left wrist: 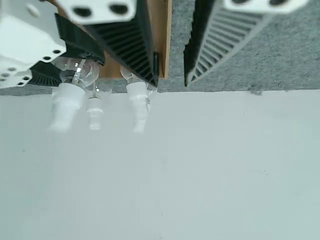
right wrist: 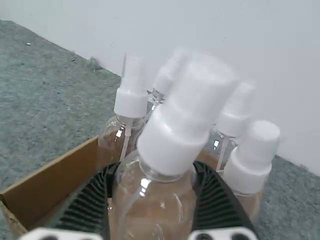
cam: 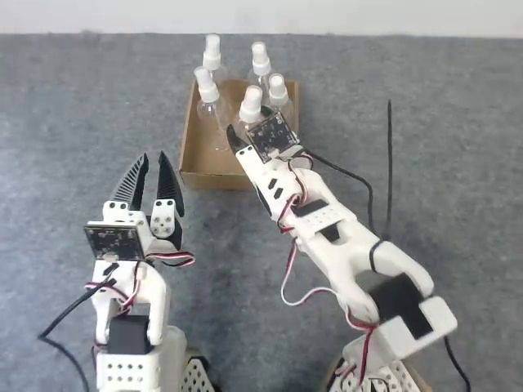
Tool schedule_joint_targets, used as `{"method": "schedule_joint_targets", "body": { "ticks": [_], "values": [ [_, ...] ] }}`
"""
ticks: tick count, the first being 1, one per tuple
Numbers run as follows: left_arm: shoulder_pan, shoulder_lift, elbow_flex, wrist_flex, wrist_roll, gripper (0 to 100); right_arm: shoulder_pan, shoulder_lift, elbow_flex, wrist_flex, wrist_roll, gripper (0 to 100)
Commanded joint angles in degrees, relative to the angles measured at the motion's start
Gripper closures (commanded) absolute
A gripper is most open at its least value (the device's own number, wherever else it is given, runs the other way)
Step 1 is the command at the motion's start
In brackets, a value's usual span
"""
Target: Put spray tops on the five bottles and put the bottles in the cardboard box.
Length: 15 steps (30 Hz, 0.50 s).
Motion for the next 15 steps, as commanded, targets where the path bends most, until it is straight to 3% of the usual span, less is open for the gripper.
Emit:
{"method": "schedule_joint_targets", "body": {
  "ticks": [1, 10, 15],
  "values": [
    [-0.2, -1.1, -1.0, -1.9, 0.6, 92, -0.6, 2.7, -6.7, -1.8, -0.5, 99.1],
    [-0.2, -1.1, -1.1, -1.9, 0.5, 92, -0.7, 8.6, -9.6, -1.7, -0.5, 99.1],
    [-0.2, -1.1, -1.1, -1.9, 0.5, 92, -0.9, 8.7, -9.6, -1.6, -4.6, 99.0]
  ]
}}
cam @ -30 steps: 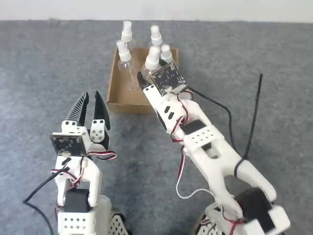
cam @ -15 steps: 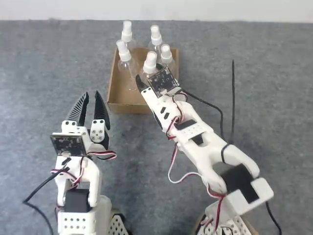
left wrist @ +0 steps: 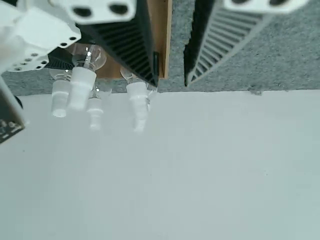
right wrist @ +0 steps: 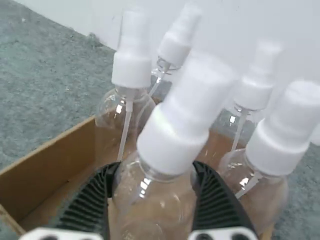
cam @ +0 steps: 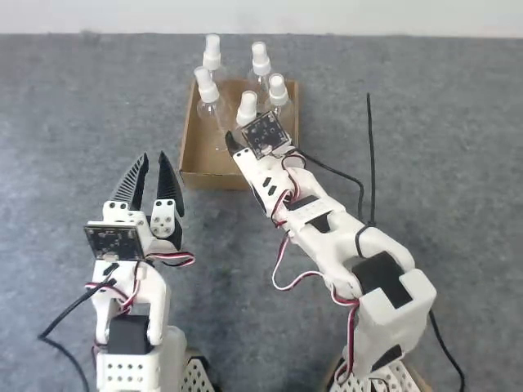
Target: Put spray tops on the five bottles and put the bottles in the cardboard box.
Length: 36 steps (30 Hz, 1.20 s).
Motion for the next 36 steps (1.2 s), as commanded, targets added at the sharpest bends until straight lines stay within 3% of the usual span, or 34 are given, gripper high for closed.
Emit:
{"method": "schedule_joint_targets", "body": {
  "ticks": [1, 26, 36],
  "values": [
    [-0.2, -1.1, -1.1, -1.9, 0.5, 92, -0.8, -1.3, -3.7, -1.3, -2.5, 99.0],
    [-0.2, -1.1, -1.1, -1.9, 0.5, 92, -1.0, 1.5, -3.9, 2.9, -2.2, 98.7],
    [-0.2, -1.1, -1.1, -1.9, 0.5, 92, -1.1, 1.5, -3.6, 3.1, -2.2, 82.4]
  ]
}}
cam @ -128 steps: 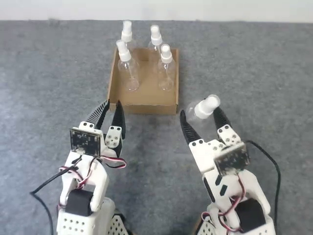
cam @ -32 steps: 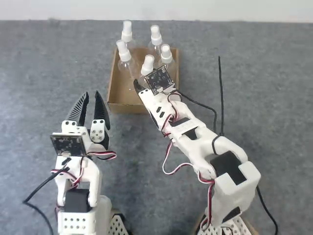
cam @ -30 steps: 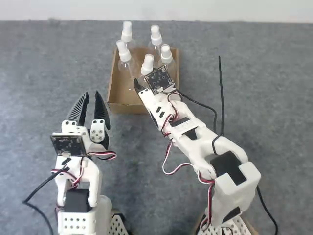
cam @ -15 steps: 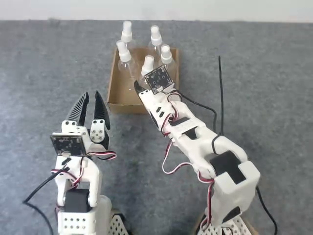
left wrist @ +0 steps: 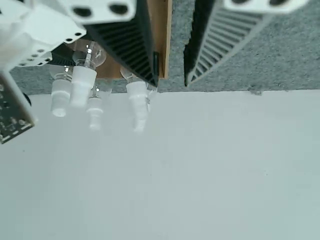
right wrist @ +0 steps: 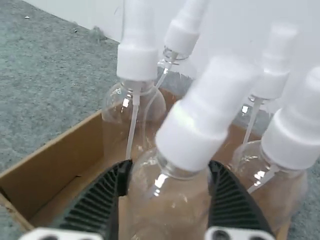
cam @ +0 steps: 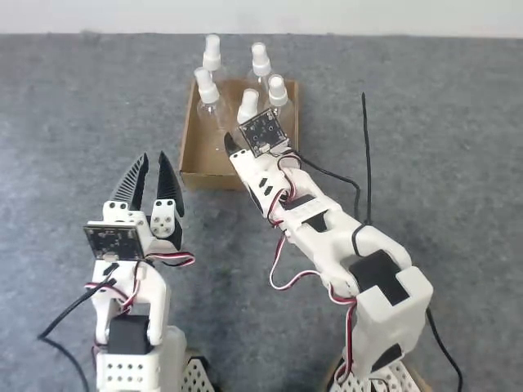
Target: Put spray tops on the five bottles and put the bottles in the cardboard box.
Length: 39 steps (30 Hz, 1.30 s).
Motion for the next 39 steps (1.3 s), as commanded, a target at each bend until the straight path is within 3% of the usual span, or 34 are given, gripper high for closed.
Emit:
{"method": "schedule_joint_targets", "body": {
  "ticks": [1, 14, 20, 39],
  "values": [
    [-0.2, -1.1, -1.1, -1.8, 0.5, 92, -0.5, -0.5, -2.1, 0.4, -0.1, 82.3],
    [-0.2, -1.1, -1.1, -1.8, 0.5, 92, -1.4, -0.9, -2.1, 3.2, -0.2, 82.0],
    [-0.2, -1.1, -1.1, -1.8, 0.5, 92, -1.5, -0.9, -2.0, 3.3, -0.4, 72.5],
    [-0.2, -1.1, -1.1, -1.9, 0.4, 92, -1.4, -10.9, 6.9, 3.3, -0.4, 73.4]
  ]
}}
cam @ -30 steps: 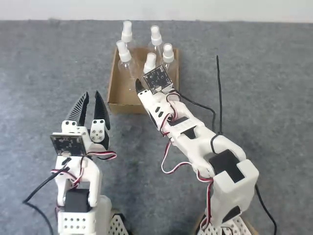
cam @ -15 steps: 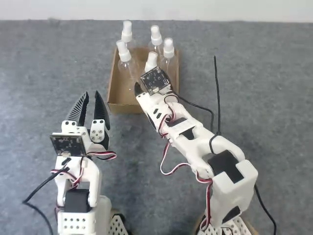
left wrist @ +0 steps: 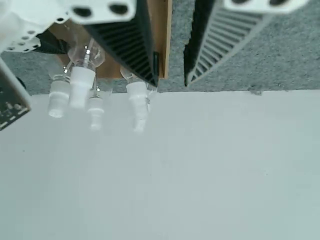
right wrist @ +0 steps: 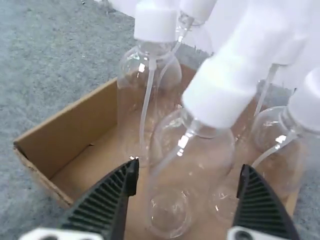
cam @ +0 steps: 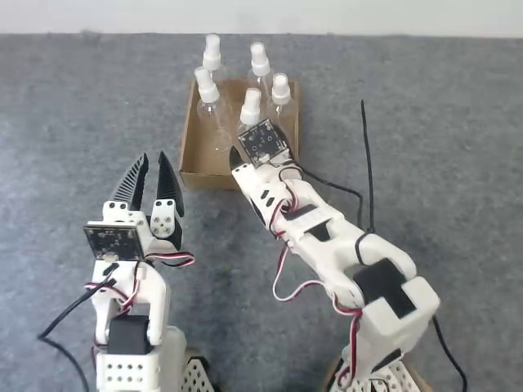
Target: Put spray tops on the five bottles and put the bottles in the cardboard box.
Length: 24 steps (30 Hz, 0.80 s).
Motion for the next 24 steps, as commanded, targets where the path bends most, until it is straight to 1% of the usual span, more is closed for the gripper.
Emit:
{"method": "schedule_joint_targets", "body": {
  "ticks": [1, 13, 15, 18, 20, 24],
  "values": [
    [-0.2, -1.1, -1.1, -1.9, 0.4, 92, -0.3, -5.9, 0.6, 0.7, -0.4, 73.4],
    [-0.2, -1.1, -0.9, -1.9, 0.4, 92, -0.6, -6.1, 2.3, 0.8, -0.1, 73.6],
    [-0.2, -1.1, -0.9, -1.9, 0.4, 92, -0.7, -7.2, 3.3, 0.8, -0.1, 76.7],
    [-0.3, -1.1, -0.9, -1.9, 0.4, 92, -0.9, -10.2, 5.5, 0.8, 0.0, 84.6],
    [-0.3, -1.1, -0.9, -1.9, 0.4, 92, -0.9, -12.1, 6.9, 0.8, 0.0, 88.3],
    [-0.3, -1.1, -0.8, -1.9, 0.4, 92, -0.7, -14.6, 7.3, 6.7, 1.8, 92.0]
  ]
}}
